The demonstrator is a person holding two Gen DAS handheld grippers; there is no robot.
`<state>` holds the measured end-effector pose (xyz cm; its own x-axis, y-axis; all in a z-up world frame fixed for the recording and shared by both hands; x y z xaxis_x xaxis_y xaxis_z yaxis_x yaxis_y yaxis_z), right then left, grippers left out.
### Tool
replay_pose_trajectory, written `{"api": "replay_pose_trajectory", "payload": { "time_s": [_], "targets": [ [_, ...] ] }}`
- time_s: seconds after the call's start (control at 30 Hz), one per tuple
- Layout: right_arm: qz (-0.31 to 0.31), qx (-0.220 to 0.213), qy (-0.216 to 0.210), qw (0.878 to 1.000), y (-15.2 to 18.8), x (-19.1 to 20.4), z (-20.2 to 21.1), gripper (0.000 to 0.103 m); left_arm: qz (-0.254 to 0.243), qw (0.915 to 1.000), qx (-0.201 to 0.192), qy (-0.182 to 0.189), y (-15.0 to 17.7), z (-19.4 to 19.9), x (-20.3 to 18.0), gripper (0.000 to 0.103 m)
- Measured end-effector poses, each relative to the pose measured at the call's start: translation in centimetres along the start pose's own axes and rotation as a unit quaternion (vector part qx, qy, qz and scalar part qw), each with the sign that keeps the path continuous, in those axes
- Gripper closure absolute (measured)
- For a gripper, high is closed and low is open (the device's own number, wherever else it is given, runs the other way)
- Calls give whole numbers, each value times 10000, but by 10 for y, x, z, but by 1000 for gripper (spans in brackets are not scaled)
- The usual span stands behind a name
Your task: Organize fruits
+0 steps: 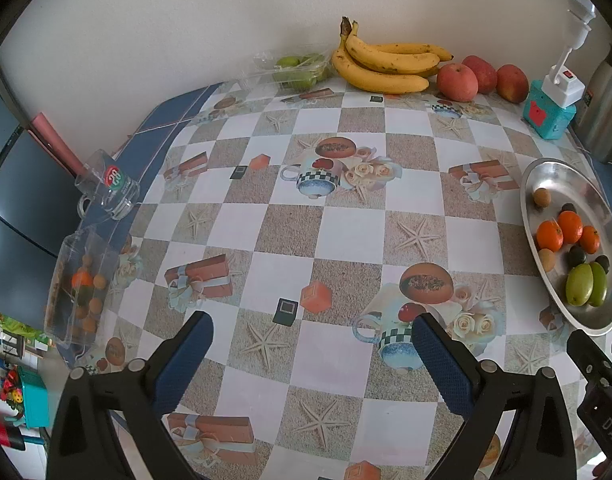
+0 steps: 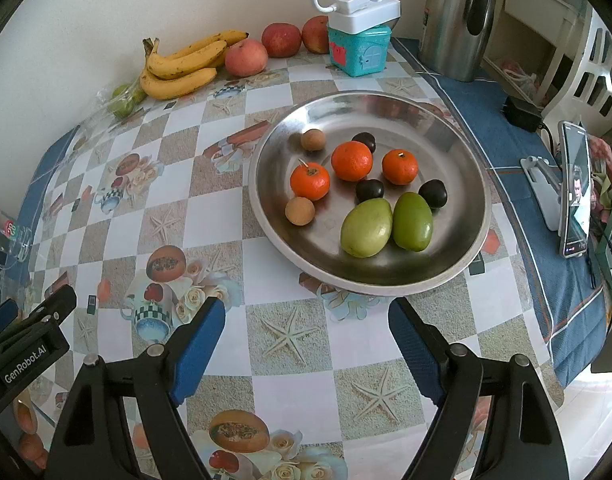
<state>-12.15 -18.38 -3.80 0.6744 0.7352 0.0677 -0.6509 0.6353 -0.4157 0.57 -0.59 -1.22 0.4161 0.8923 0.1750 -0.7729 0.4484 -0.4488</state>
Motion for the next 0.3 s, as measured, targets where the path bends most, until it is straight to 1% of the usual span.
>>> {"api": "replay_pose_trajectory", "payload": {
  "time_s": [0.1,0.23,0.3],
  "targets": [
    [2,4,3,10000,0,0,0,18,7,10000,3,20,0,0,0,2],
    [2,8,4,10000,1,1,-1,19,30,9998,-129,117,-2,5,-1,2],
    [0,9,4,10000,1,1,-1,19,22,9998,-136,132,-2,6,-1,2]
  ]
}}
Point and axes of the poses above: each gripper's, at about its wrist camera, not at the fingertips, and z roughly against the way its jaws point, x to its left, y to its underside, the point moved 5 cm from there along -z, roughly the way its jaws point
